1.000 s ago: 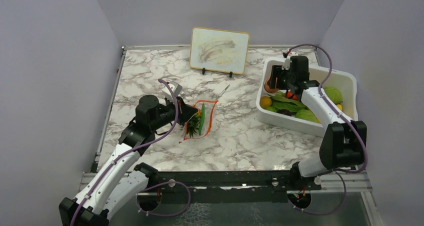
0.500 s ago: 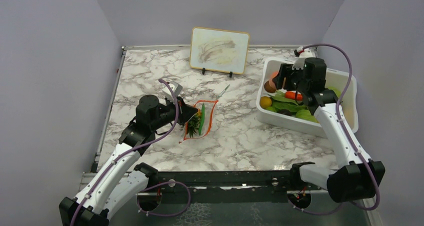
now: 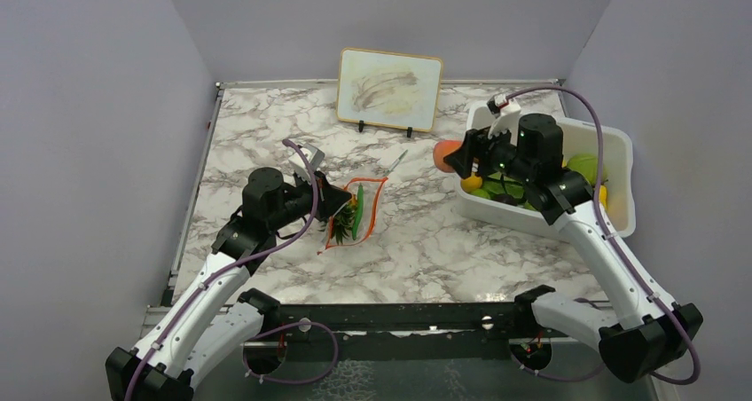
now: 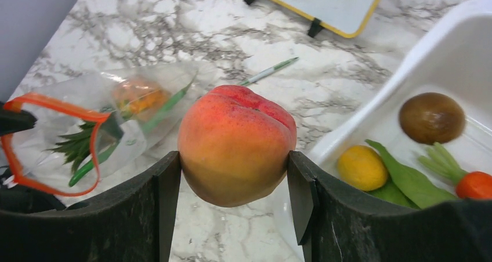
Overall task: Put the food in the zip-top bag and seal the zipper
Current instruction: Place the fake fruit in the zipper food storage bag.
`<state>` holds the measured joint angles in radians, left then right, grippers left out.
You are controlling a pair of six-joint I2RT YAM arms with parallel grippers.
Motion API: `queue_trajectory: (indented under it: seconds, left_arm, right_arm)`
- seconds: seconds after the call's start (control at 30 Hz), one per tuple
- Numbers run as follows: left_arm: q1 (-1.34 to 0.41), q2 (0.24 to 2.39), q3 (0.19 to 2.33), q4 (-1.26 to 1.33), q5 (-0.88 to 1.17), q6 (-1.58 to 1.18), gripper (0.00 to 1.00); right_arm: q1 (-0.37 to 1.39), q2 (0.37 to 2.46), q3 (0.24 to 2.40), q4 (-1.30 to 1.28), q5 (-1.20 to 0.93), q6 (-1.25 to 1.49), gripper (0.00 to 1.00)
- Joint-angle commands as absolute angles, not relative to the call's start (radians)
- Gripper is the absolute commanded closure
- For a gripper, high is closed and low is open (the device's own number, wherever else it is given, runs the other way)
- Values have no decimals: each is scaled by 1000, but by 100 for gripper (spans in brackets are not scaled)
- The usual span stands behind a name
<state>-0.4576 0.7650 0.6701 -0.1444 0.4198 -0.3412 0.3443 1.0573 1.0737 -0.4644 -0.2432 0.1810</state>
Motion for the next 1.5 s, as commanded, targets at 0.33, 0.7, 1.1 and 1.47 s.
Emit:
queue_trajectory:
  seconds: [0.33,0.7,1.1,1.47]
  left_arm:
    - [-455,765,665,-132,408,-332,100]
    - [-454,760,667,-132,417,-342,100]
    - [-454,741,655,-71,499,-419,100]
    - [-455,702,651,-81,504,-384,100]
  right_arm:
    - [650,1045,1012,-345,-341,252,52]
    - [900,1067,951,-131,-357,175,52]
    - [1025,1191,905,80,-254,21,52]
    - [1030,1185,764,231,-176,-126,52]
